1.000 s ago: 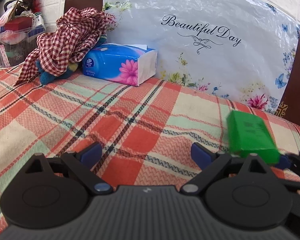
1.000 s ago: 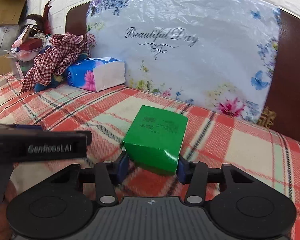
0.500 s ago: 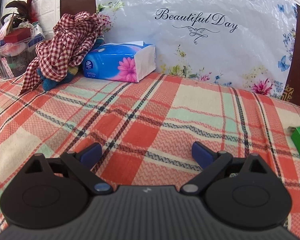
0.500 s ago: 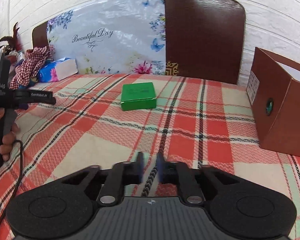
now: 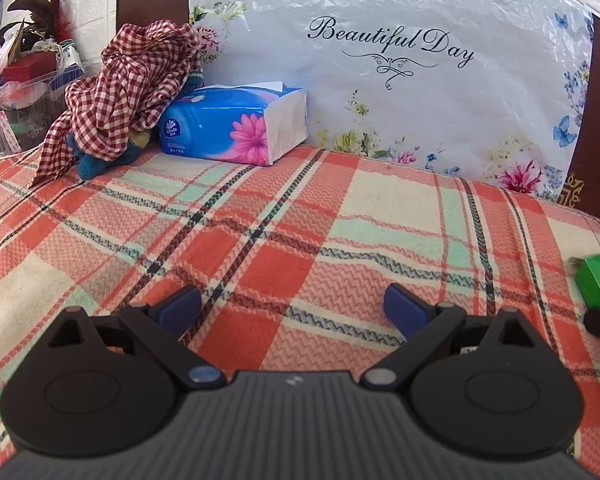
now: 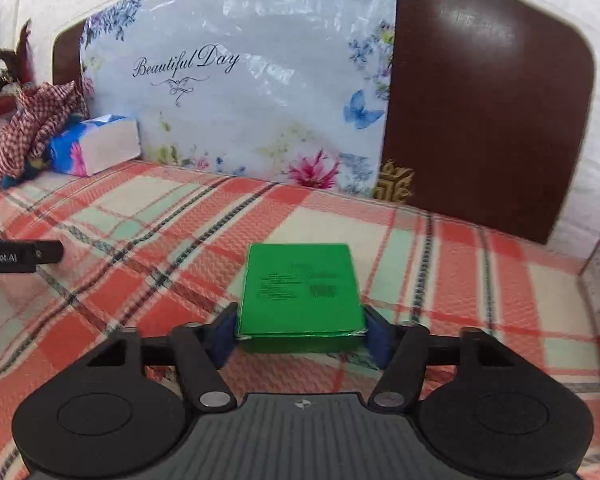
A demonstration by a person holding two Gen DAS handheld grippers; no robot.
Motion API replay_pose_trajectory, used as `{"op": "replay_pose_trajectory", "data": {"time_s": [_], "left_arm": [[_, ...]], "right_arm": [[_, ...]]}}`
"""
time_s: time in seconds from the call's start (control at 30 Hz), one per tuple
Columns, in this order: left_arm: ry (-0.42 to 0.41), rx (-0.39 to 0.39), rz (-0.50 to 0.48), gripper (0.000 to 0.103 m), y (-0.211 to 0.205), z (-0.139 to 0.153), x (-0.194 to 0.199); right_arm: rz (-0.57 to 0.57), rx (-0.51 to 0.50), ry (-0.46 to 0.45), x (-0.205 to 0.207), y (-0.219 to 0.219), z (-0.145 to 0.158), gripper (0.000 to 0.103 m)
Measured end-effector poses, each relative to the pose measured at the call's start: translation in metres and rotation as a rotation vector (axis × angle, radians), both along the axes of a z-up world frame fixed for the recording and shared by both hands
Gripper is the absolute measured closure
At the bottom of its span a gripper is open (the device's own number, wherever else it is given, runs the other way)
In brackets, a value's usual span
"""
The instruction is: Organize objects
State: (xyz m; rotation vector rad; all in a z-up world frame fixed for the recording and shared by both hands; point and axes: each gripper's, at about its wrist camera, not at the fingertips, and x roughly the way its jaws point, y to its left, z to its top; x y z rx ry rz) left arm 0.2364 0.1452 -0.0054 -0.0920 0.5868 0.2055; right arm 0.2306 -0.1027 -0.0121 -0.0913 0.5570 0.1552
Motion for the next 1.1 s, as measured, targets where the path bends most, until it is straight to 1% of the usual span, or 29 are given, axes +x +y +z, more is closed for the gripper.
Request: {"op": "replay_pose_trajectory", "data": {"time_s": [0.07,0.17,0.27,0.37,0.43,0.53,0.6,0.67,0.7,0.73,0.77,0.8,0.87,0.93,0.97,1.03,1.1], "left_arm": [[0.002,0.004,0.001,0.004,0.0,0.0,0.0],[0.006,0.013,0.001,0.004,-0.001,-0.001,0.001],[0.013,0.028,0.004,0.004,-0.003,-0.001,0.001],[0.018,0.052,0.012,0.003,-0.006,-0.001,0.0],[0.02,0.087,0.023,0.003,-0.011,0.0,-0.002],[0.022,0.189,0.04,0.003,-0.028,0.002,-0.012],[0.031,0.246,0.031,0.003,-0.044,0.004,-0.025],[0.04,0.253,-0.017,0.004,-0.062,0.007,-0.042],[0.041,0.234,-0.049,0.007,-0.072,0.01,-0.052],[0.045,0.191,-0.087,0.008,-0.082,0.013,-0.063],[0.051,0.12,-0.132,0.009,-0.094,0.017,-0.075],[0.057,0.049,-0.181,0.01,-0.107,0.022,-0.087],[0.082,-0.079,-0.324,0.01,-0.141,0.033,-0.11],[0.132,-0.17,-0.482,0.01,-0.178,0.041,-0.126],[0.161,-0.208,-0.558,0.01,-0.195,0.044,-0.133],[0.229,-0.244,-0.68,0.012,-0.227,0.047,-0.143],[0.29,-0.266,-0.753,0.015,-0.251,0.045,-0.149]], "right_arm": [[0.004,-0.005,0.002,-0.004,0.0,0.0,0.044],[0.009,-0.008,0.015,-0.025,-0.004,0.0,0.044],[0.015,-0.009,0.028,-0.062,-0.017,0.0,0.044],[0.004,-0.014,0.04,-0.109,-0.037,0.0,0.044],[-0.027,-0.003,0.055,-0.144,-0.056,0.0,0.044],[-0.108,0.014,0.069,-0.194,-0.087,0.002,0.044],[-0.165,0.013,0.065,-0.222,-0.101,0.003,0.044],[-0.223,0.024,0.053,-0.244,-0.113,0.002,0.044],[-0.244,0.036,0.044,-0.251,-0.117,0.003,0.043],[-0.26,0.05,0.035,-0.255,-0.119,0.002,0.04],[-0.264,0.065,0.031,-0.257,-0.121,0.002,0.036],[-0.261,0.074,0.03,-0.257,-0.122,0.001,0.035],[-0.256,0.063,0.031,-0.256,-0.12,0.0,0.032],[-0.245,0.048,0.028,-0.256,-0.117,-0.001,0.029],[-0.24,0.047,0.027,-0.256,-0.117,-0.001,0.028],[-0.239,0.056,0.023,-0.26,-0.119,0.0,0.028],[-0.237,0.077,0.021,-0.262,-0.123,0.0,0.027]]}}
